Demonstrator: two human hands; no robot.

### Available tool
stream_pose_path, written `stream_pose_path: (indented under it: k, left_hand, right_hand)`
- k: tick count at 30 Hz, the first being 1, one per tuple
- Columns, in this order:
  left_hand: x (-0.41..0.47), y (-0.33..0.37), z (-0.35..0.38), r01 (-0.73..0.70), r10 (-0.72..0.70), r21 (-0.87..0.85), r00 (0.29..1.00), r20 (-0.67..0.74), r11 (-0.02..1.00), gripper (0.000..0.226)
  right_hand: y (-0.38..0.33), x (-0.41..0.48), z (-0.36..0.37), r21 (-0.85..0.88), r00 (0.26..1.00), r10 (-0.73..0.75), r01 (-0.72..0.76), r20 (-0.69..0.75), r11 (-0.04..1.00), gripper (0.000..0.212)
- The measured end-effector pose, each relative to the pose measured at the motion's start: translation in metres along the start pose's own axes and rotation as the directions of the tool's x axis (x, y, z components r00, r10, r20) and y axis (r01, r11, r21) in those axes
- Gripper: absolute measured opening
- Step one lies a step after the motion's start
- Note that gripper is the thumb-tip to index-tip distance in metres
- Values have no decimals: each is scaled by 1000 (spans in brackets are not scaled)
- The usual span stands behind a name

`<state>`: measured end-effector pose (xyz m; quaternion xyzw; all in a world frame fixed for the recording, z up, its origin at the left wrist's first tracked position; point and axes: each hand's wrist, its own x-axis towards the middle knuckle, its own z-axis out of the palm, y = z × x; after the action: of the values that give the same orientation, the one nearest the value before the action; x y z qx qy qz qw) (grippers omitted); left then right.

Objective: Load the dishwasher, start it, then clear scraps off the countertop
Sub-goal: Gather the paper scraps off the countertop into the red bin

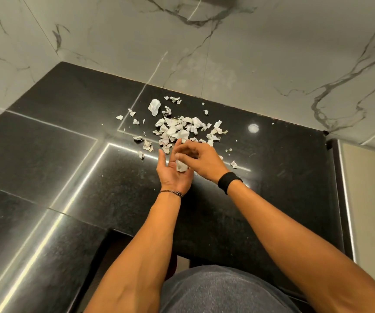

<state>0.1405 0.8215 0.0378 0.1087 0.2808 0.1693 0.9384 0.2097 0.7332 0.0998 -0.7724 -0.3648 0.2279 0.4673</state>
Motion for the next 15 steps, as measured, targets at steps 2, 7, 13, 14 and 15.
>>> stream_pose_path:
  k: [2,7,13,14,15]
  left_hand:
    - [3,-6,1,20,-20,-6,1000,5,1000,58]
    - [9,-15,1,15,-15,-61,1000,13,998,53]
    - [11,-9,1,22,-21,-62,1000,19,998,58]
    - [12,-9,2,16,-15,-51,1000,14,999,59]
    - [13,-8,3,12,-12,-41,1000,9,999,60]
  right_hand:
    - [2,0,-6,-7,1000,-3,3,-26,1000,18]
    - [13,4,-29,-12,986,14,-16,-169,1000,16]
    - [51,9,-49,-300,975,162,-201,-151,932,28]
    - [55,8,-49,-343,973,195,-227,-127,911,33]
    - [57,6,-49,-391,971,216,-239,-103,889,38]
